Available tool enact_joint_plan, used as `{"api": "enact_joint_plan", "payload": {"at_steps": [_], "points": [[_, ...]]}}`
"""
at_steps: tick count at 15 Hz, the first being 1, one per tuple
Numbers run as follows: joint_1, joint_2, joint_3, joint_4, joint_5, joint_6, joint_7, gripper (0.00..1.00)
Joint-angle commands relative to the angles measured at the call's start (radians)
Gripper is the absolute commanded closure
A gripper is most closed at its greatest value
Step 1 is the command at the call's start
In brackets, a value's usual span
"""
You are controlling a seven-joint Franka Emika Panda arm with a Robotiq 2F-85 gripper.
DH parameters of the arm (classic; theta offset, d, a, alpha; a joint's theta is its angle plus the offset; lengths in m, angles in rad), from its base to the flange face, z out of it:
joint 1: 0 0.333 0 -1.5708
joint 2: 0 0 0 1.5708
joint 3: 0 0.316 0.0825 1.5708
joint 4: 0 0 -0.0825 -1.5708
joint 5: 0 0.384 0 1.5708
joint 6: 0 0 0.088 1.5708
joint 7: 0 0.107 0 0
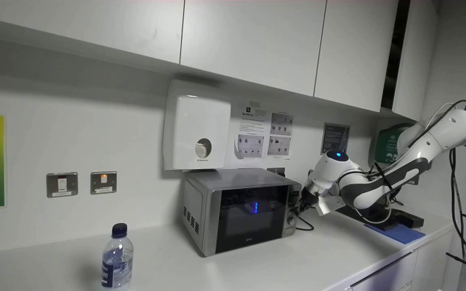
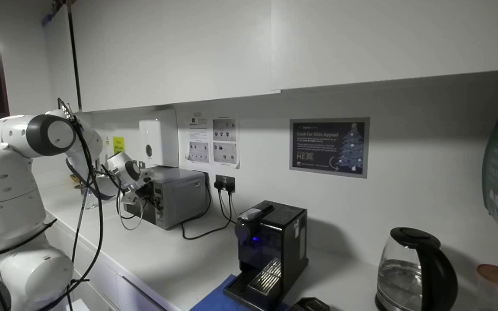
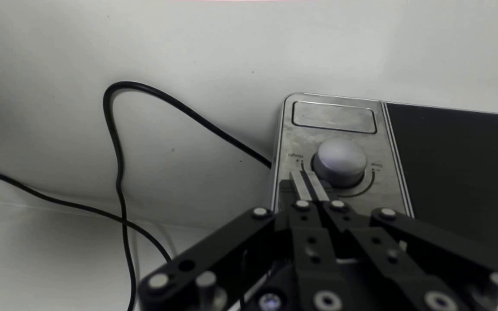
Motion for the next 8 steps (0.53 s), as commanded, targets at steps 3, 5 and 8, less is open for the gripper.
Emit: {"api": "enact_joint_plan", "payload": {"at_steps": [3, 5, 8], "points": [[-0.014, 0.03, -0.002, 0.045, -0.054, -0.002, -0.002, 1.0], [-0.014, 0.03, -0.001, 0.05, -0.066, -0.01, -0.001, 1.0], [-0.015, 0.028, 0.001, 0.056, -0.08, -0.019, 0.0, 1.0]]}}
